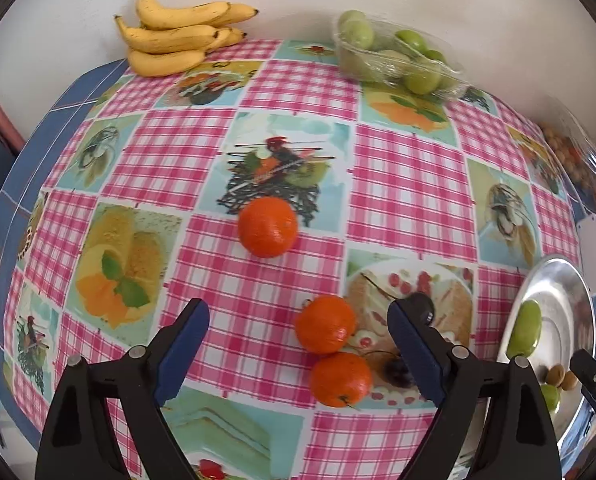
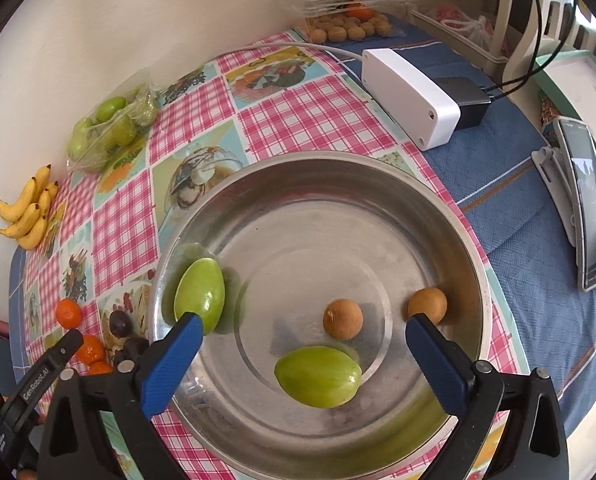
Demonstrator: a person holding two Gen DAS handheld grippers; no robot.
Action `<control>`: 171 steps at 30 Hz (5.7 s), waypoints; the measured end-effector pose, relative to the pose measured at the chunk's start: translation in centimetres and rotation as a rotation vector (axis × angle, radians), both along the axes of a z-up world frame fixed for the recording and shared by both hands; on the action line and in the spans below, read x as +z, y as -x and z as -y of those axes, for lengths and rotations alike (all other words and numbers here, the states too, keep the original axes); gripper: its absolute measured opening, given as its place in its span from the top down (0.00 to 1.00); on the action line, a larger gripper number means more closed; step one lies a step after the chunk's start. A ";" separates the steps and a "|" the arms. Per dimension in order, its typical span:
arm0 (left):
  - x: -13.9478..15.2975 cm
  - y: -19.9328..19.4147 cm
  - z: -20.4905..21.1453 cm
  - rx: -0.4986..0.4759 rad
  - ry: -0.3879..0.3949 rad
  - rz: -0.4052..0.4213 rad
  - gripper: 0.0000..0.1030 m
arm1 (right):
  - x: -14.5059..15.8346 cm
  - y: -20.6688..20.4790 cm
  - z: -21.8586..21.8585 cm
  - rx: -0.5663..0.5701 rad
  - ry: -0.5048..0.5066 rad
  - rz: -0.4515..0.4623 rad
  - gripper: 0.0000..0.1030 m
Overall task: Organize fruits
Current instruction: 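Move both tools back toward the tangerines and plums, then grasp a dark plum with the right tool while the left tool grasps a tangerine, then carry the plum and tangerine into the steel bowl and open both tools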
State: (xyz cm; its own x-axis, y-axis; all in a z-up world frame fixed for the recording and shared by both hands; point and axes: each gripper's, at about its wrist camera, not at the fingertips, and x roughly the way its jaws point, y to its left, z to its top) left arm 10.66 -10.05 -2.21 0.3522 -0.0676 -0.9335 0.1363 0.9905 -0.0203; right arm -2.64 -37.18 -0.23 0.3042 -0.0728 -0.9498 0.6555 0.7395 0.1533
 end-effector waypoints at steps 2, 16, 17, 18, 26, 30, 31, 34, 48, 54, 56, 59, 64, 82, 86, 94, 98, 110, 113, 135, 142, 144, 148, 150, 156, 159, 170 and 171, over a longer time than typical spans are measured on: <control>0.1 -0.2 -0.5 0.013 0.003 0.006 0.06 | 0.2 -0.1 -0.1 0.004 0.002 0.007 0.00; 0.7 -1.7 -4.1 0.096 0.041 0.008 0.06 | 1.0 -1.6 -2.5 0.090 0.025 0.011 0.00; 0.7 -1.9 -4.6 0.103 0.031 0.011 0.06 | 1.0 -1.6 -2.6 0.092 0.023 0.015 0.00; 0.8 -2.0 -4.9 0.109 0.023 0.015 0.06 | 1.1 -1.7 -2.7 0.094 0.021 0.019 0.00; 1.7 -2.9 -7.5 0.140 -0.004 0.045 0.06 | 1.3 -2.8 -4.5 0.159 0.039 0.013 0.00; 2.0 -3.1 -8.2 0.142 -0.055 0.068 0.06 | 1.7 -3.4 -5.6 0.189 0.063 0.013 0.00; 2.0 -3.2 -8.3 0.139 -0.061 0.070 0.06 | 1.8 -3.5 -5.8 0.196 0.067 0.014 0.00; 2.1 -3.4 -8.6 0.126 -0.062 0.073 0.06 | 2.0 -3.8 -6.5 0.214 0.063 0.029 0.00; 2.1 -4.0 -10.3 0.154 0.021 0.069 0.06 | 2.5 -6.0 -10.1 0.313 0.046 0.100 0.00; 1.7 -4.3 -10.8 0.172 0.061 0.045 0.06 | 1.9 -7.2 -11.9 0.347 0.008 0.131 0.00; 1.6 -4.4 -10.9 0.175 0.075 0.043 0.05 | 1.8 -7.6 -12.4 0.357 0.004 0.141 0.00; 1.6 -4.5 -11.0 0.174 0.092 0.048 0.05 | 1.6 -8.2 -13.1 0.375 -0.016 0.160 0.00; 1.4 -4.8 -11.1 0.178 0.099 0.048 0.05 | 0.9 -9.2 -14.4 0.415 -0.013 0.166 0.01; 1.0 -6.3 -8.4 0.060 0.106 0.060 0.05 | -1.6 -11.1 -15.6 0.445 -0.021 0.098 0.25; 1.1 -6.4 -7.1 0.010 0.109 0.074 0.05 | -2.0 -11.3 -15.5 0.440 -0.024 0.086 0.31; 0.7 -6.3 -4.7 -0.082 0.099 0.094 0.05 | -2.8 -11.6 -15.4 0.438 -0.026 0.065 0.45; 0.1 -6.2 -4.0 -0.103 0.099 0.078 0.05 | -3.2 -11.7 -15.6 0.442 -0.033 0.054 0.51; -0.8 -6.1 -3.1 -0.134 0.125 0.056 0.23 | -4.1 -11.7 -15.7 0.444 -0.035 0.023 0.61; -1.0 -6.2 -3.1 -0.138 0.140 0.044 0.27 | -4.1 -11.7 -15.7 0.440 -0.038 0.023 0.62; 2.0 -5.9 -3.9 -0.144 0.232 0.034 0.67 | -1.7 -11.3 -15.7 0.435 -0.026 0.081 0.73; 4.5 -5.4 -4.7 -0.130 0.224 0.070 0.67 | 1.8 -10.7 -15.9 0.439 -0.006 0.158 0.73; 5.1 -5.1 -5.0 -0.124 0.222 0.083 0.67 | 2.4 -10.4 -16.0 0.442 0.000 0.166 0.73; 5.8 -4.8 -5.3 -0.114 0.218 0.098 0.67 | 3.0 -10.1 -16.0 0.439 0.001 0.166 0.73; 6.1 -4.6 -5.5 -0.109 0.209 0.106 0.67 | 3.2 -9.8 -15.9 0.435 0.007 0.167 0.73; 6.2 -4.0 -5.9 -0.094 0.199 0.109 0.67 | 3.0 -9.2 -14.7 0.402 0.008 0.141 0.73; 5.8 -4.0 -5.9 -0.080 0.190 0.096 0.67 | 2.8 -8.9 -13.9 0.377 0.008 0.130 0.73; 5.3 -3.5 -4.7 -0.101 0.177 0.078 0.67 | 2.2 -7.0 -8.9 0.250 0.001 0.095 0.73; 5.3 -3.4 -4.5 -0.105 0.176 0.078 0.67 | 2.2 -6.8 -8.4 0.237 0.002 0.091 0.73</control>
